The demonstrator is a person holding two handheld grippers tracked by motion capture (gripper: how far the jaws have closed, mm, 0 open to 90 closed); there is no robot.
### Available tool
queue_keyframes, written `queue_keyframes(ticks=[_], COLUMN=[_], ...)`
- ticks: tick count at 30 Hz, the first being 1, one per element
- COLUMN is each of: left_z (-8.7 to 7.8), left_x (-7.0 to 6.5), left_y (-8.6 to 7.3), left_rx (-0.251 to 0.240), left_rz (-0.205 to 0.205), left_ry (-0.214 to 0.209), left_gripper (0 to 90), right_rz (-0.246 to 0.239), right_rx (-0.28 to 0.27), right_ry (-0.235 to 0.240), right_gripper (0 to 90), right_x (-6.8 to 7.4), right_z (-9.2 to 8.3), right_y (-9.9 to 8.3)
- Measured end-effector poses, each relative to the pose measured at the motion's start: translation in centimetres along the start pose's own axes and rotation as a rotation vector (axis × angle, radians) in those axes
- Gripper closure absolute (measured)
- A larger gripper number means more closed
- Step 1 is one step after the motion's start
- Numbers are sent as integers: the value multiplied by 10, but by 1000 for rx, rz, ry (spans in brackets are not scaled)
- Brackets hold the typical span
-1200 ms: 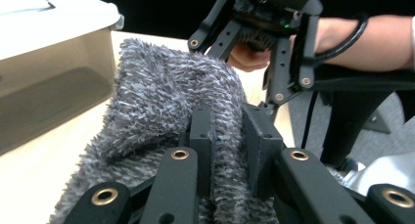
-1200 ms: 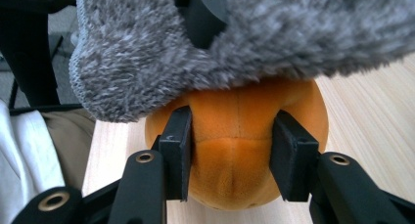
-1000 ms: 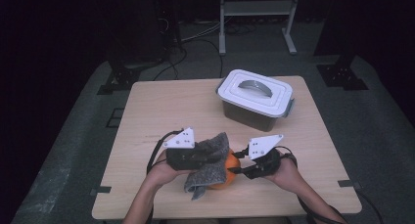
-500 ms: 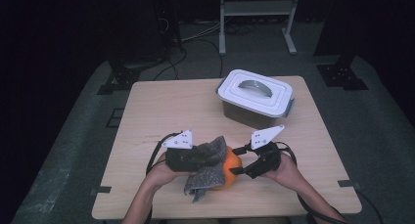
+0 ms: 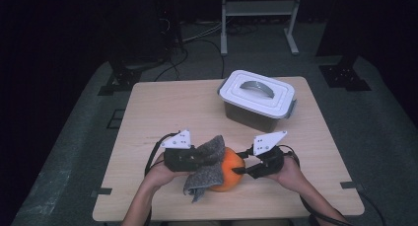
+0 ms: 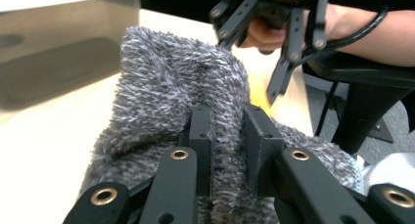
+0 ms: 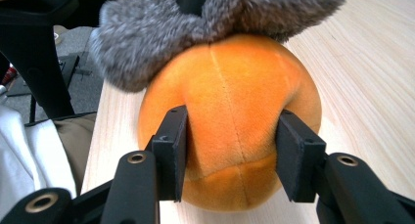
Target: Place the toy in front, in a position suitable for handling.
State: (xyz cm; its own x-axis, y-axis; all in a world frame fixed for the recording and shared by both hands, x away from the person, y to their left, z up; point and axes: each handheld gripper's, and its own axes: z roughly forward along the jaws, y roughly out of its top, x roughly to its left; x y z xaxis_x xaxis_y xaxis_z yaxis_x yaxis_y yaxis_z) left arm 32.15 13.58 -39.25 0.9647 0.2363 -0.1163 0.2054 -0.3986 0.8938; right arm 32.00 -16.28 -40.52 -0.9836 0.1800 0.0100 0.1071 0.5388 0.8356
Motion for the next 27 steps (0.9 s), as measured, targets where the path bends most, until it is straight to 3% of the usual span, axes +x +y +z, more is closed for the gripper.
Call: queue_keyframes(ticks=[2,5,7,8,13,15,20,24,27], left_z=[0,3,6,9,19,24,22,16,12], left_x=[3,2,1,-1,-8,-11,-8,-2,3], left_y=[-5,-6,-6,-4,-1,-1,-2,-9,-17], left_rx=[-4,-4,1,3,13,23,28,41,60], left_rz=[-17,-25,-22,-16,4,15,24,13,-11], left_ry=[-5,-21,-30,-49,-89,-98,-68,-46,-30], left_gripper=[762,763,763,763,762,762,763,759,755], right_rz=[16,62,78,93,104,103,52,41,73], right_rx=[0,-6,-4,-8,12,21,32,33,38], right_ry=[5,30,38,40,32,28,11,13,19], right_gripper=[502,370,328,257,194,195,410,438,442], right_x=[-3,-6,-8,-9,-7,-6,-6,-8,-14], right_z=[-1,-1,-1,0,5,6,5,2,-3], right_y=[-2,-2,-1,-1,1,0,-6,-9,-15])
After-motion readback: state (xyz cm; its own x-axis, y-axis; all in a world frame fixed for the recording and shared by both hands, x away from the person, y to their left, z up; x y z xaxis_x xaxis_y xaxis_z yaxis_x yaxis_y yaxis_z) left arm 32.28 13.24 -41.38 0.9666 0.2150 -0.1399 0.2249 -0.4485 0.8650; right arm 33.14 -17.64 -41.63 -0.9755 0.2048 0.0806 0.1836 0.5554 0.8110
